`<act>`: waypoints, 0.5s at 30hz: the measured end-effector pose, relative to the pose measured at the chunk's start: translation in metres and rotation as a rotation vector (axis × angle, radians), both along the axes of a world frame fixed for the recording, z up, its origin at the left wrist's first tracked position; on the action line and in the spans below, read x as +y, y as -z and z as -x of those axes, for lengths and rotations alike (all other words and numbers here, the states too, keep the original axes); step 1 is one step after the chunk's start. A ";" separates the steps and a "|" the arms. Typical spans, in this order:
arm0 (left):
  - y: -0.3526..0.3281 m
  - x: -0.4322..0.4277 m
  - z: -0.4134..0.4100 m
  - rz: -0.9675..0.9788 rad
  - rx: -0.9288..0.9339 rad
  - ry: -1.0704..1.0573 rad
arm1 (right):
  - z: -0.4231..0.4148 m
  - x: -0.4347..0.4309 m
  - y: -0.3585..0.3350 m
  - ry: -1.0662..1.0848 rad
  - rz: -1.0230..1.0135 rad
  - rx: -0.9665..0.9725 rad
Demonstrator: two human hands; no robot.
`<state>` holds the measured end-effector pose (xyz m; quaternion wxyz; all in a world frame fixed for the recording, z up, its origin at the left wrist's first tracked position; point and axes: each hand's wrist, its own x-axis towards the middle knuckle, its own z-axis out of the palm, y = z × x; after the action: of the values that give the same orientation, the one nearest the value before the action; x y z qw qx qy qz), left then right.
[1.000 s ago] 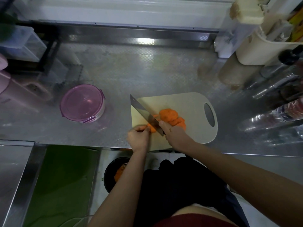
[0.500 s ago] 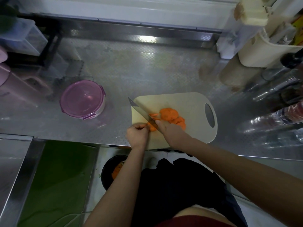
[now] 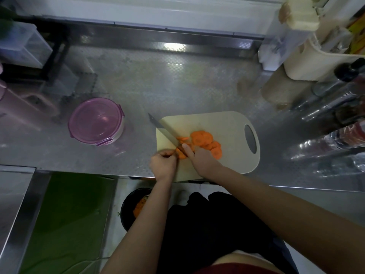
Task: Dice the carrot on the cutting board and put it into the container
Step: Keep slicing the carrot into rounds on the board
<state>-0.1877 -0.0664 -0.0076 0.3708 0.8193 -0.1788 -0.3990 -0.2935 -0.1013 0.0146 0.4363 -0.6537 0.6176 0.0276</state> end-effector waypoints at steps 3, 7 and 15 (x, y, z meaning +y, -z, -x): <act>0.001 0.000 0.000 -0.003 -0.004 0.008 | 0.003 -0.006 0.001 0.025 -0.055 -0.055; 0.001 -0.001 -0.001 -0.027 -0.017 0.004 | 0.010 -0.011 0.003 0.014 -0.016 -0.062; 0.000 -0.001 0.000 -0.037 -0.015 -0.003 | 0.020 0.003 -0.014 0.107 -0.021 -0.174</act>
<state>-0.1879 -0.0672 -0.0079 0.3547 0.8293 -0.1730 -0.3956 -0.3139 -0.0980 0.0289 0.4958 -0.6152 0.6113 -0.0462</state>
